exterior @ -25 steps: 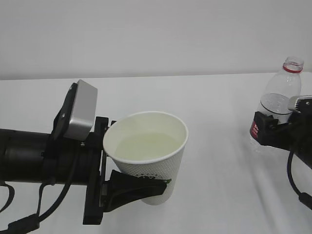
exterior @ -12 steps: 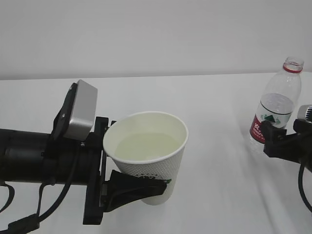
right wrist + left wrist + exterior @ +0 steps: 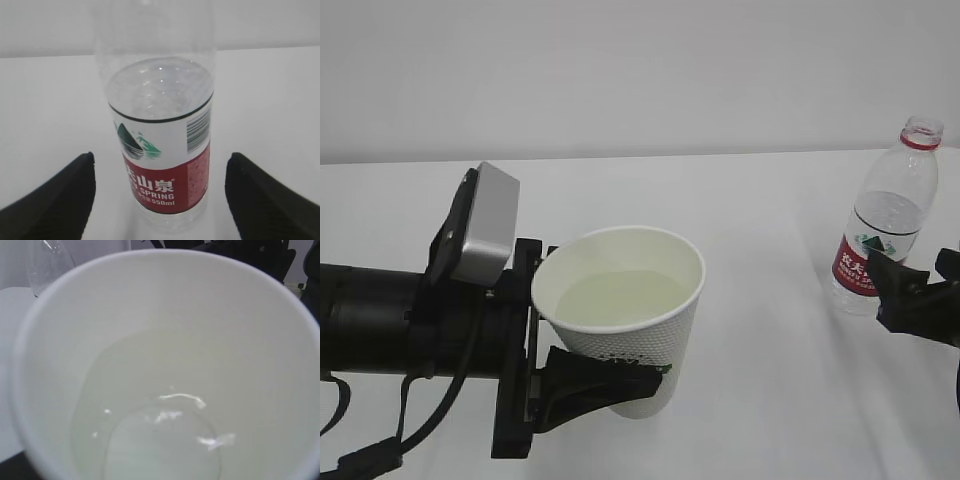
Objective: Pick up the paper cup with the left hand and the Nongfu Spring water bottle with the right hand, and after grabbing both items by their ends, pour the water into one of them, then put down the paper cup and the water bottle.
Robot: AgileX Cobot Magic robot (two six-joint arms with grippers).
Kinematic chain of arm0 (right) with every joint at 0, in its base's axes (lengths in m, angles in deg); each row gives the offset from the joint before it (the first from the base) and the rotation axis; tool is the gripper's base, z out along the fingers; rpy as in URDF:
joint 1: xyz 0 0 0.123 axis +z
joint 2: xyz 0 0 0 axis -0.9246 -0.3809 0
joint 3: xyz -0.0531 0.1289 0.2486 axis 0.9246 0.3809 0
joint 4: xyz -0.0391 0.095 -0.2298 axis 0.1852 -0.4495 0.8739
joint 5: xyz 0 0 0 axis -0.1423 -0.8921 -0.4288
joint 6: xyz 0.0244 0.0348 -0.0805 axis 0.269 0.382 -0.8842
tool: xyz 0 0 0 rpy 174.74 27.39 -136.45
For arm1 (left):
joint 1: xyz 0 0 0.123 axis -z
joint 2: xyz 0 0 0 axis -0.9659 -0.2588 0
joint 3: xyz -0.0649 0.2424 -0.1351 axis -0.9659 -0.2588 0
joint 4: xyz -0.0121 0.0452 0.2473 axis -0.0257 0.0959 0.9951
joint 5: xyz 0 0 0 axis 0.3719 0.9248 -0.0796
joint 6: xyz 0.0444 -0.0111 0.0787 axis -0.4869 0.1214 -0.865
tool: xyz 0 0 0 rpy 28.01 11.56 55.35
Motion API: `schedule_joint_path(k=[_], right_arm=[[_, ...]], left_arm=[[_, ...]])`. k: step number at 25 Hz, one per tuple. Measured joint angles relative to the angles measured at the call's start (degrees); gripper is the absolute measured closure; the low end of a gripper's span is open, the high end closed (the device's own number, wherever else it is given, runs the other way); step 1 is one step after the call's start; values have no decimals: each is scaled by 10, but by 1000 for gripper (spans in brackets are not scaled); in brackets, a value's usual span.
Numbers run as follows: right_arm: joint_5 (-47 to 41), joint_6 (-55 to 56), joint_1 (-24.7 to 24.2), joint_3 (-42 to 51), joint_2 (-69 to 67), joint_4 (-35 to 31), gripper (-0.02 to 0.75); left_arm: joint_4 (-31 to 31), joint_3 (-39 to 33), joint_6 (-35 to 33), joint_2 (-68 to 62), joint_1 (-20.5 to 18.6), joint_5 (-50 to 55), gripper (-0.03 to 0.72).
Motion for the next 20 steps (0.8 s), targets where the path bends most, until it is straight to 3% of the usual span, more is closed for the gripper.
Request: schedule_joint_path(k=[20], right_arm=[[0,27,0,28,42,42,141]], left_arm=[[-50,0,0,0,0,19,160]])
